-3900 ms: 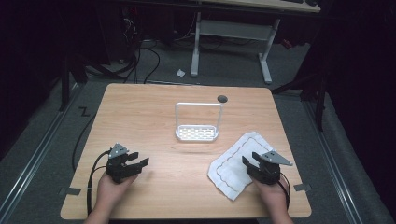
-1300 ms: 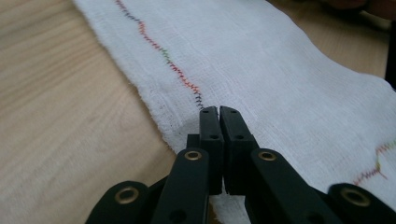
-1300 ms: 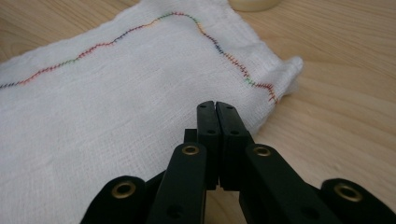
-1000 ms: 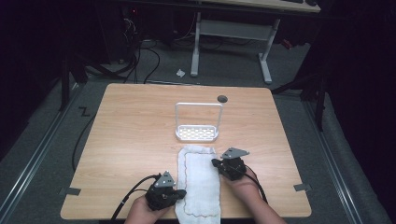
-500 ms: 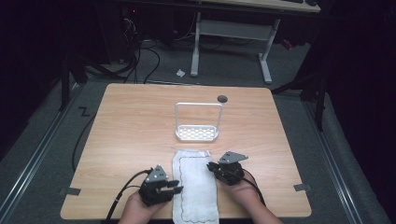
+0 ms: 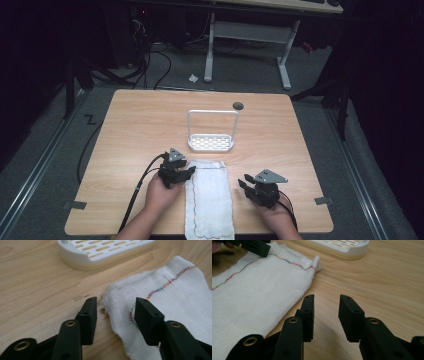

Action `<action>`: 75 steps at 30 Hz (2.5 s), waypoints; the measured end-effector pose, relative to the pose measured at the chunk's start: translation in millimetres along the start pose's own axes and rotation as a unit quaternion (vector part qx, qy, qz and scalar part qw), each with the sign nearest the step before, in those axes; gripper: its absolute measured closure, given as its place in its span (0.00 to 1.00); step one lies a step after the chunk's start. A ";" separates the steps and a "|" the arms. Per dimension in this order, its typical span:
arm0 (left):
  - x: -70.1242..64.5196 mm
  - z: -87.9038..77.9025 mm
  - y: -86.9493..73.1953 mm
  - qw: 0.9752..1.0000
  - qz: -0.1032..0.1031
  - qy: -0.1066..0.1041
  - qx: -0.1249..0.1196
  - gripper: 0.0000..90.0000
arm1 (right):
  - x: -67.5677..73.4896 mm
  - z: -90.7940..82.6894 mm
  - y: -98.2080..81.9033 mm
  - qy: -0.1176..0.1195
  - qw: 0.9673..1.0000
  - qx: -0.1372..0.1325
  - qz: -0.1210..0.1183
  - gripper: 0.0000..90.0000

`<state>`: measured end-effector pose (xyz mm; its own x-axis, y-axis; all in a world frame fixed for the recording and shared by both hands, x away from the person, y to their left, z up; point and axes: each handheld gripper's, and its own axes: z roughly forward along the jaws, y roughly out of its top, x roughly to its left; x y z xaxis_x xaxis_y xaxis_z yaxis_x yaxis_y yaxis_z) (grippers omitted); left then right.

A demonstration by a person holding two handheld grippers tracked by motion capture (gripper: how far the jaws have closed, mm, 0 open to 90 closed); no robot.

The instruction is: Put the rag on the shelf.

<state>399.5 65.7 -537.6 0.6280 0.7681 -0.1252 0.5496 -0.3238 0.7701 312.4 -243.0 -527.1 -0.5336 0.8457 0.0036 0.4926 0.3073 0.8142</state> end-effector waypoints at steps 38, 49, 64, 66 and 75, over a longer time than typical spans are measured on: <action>5.3 0.7 -3.1 0.997 -0.023 -0.068 0.003 0.92 | 8.9 83.7 49.4 0.070 0.996 0.059 0.021 0.94; -0.3 -14.8 -4.7 0.995 -0.041 -0.060 -0.063 0.93 | 18.6 67.3 51.8 0.048 0.999 0.014 -0.014 0.95; -6.8 -34.7 16.2 0.989 -0.046 -0.068 -0.126 0.93 | 18.8 36.5 66.3 0.036 0.997 -0.059 -0.017 0.95; -7.4 -38.2 22.6 0.987 -0.043 -0.069 -0.138 0.93 | 18.6 32.0 71.6 0.034 0.997 -0.071 -0.015 0.95; -12.9 -57.3 56.2 0.983 -0.010 -0.063 -0.172 0.93 | 17.0 12.4 98.6 0.018 0.993 -0.119 -0.016 0.95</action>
<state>390.7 69.2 -456.8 0.6948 0.6902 -0.2024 0.3574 -0.0870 0.9299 360.4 -192.9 -453.9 -0.5734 0.8193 -0.0067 0.3005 0.2179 0.9286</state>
